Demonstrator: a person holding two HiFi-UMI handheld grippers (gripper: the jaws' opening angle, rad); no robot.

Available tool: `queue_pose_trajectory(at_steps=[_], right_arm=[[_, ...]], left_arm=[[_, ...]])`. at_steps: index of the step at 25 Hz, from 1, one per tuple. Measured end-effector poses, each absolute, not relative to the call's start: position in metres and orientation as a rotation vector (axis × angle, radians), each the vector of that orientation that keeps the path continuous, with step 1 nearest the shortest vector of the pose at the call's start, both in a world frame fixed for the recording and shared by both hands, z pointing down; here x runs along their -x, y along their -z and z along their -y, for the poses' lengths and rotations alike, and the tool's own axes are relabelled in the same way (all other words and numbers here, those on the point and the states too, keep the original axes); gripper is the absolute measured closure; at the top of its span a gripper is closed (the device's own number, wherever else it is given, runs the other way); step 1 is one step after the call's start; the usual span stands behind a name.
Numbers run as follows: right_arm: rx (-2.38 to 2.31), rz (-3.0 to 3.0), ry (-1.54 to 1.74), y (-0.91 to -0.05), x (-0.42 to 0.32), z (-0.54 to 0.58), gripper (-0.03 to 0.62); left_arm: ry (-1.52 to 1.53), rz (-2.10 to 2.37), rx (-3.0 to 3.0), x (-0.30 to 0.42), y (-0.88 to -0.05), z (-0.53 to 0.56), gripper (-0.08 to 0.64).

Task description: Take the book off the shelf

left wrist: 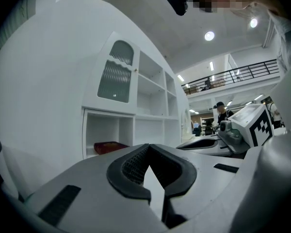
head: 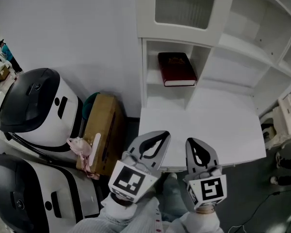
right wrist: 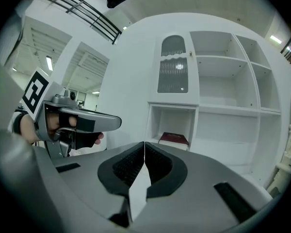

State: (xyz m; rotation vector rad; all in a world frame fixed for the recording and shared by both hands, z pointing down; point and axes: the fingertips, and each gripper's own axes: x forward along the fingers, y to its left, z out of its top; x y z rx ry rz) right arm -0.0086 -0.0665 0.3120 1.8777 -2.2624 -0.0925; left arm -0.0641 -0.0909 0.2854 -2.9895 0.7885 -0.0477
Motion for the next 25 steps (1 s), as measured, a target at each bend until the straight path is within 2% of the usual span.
queue_pose_trajectory(at_steps=[25], right_arm=[[-1.672, 2.442, 0.206, -0.301, -0.111, 0.213, 0.577]], left_arm=[[0.199, -1.071, 2.782, -0.044, -0.284, 0.221, 0.549]])
